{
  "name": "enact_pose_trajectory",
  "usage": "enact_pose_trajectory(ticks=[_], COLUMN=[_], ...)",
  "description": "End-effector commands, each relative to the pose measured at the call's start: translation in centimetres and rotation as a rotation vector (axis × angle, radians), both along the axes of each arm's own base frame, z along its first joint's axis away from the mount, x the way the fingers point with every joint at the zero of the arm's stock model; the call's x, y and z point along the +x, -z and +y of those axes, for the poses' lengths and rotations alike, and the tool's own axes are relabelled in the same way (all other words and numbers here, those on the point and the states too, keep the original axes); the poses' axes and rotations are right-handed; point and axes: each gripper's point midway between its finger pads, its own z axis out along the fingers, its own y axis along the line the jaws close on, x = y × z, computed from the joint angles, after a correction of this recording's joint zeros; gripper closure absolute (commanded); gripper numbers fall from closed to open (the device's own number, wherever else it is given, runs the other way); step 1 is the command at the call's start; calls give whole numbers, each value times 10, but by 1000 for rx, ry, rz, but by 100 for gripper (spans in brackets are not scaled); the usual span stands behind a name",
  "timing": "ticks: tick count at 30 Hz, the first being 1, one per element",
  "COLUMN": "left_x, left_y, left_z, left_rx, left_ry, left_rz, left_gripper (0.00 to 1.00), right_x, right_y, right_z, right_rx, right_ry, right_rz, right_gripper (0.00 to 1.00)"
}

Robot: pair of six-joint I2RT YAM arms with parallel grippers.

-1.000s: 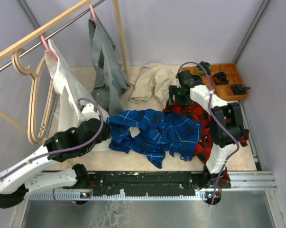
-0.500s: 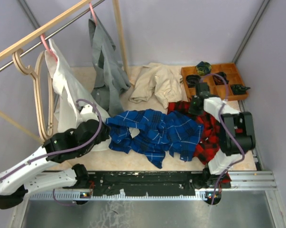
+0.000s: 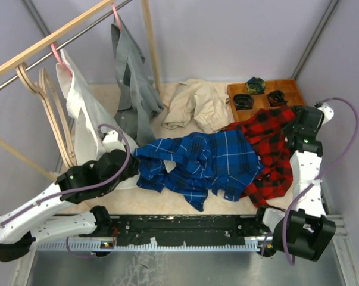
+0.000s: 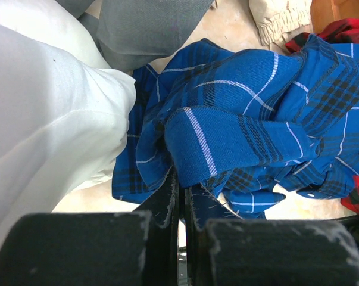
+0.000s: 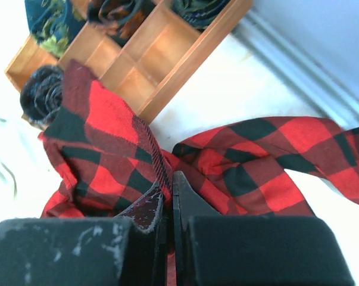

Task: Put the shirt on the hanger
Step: Move the shirt at the center of the board.

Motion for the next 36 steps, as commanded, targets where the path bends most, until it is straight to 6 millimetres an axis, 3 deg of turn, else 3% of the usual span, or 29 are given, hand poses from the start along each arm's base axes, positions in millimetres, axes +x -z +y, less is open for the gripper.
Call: enact_pose_trajectory(ticks=[1,5,10,12,14,16,20,21,24,27,31,34,36], left_x=[3,3,3,4,4,5,5,4,6,7,9,11,11], left_y=[-2,-2,0,-1,-1,-2,-2,0,0,2,3,3,2], left_z=[-4,-5,-6,-7,-8,-13,-27,-29,-42,-48,-54,-60,-64], left_rx=[0,2,9,10,8,7,17,28,27,45,65,64,65], left_ry=[7,12,17,20,23,41,95,112,152,175,187,202,218], left_rz=[-6,-6,-4,-5,-6,-7,4,12,12,20,27,27,27], left_gripper=[100,100,100,100,100,100,100,100,100,100,100,100,100], right_x=[-15,-29,-39,-38,-35,-30,-24,-26,-29,-30,-23,-14,-10], right_y=[-65,-124,-201,-220,-224,-211,-137,-117,-76,-78,-88,-78,-72], right_z=[-35,-54,-58,-51,-41,-29,-4,-1,5,6,19,51,76], right_rx=[-116,-199,-264,-263,-242,-200,-68,-42,2,3,71,209,312], right_ry=[141,225,251,211,157,97,-12,-14,-30,-39,-89,-230,-346], right_rz=[-108,-194,-315,-355,-370,-368,-293,-266,-188,-178,-196,-192,-203], right_gripper=[100,100,100,100,100,100,100,96,58,34,16,2,1])
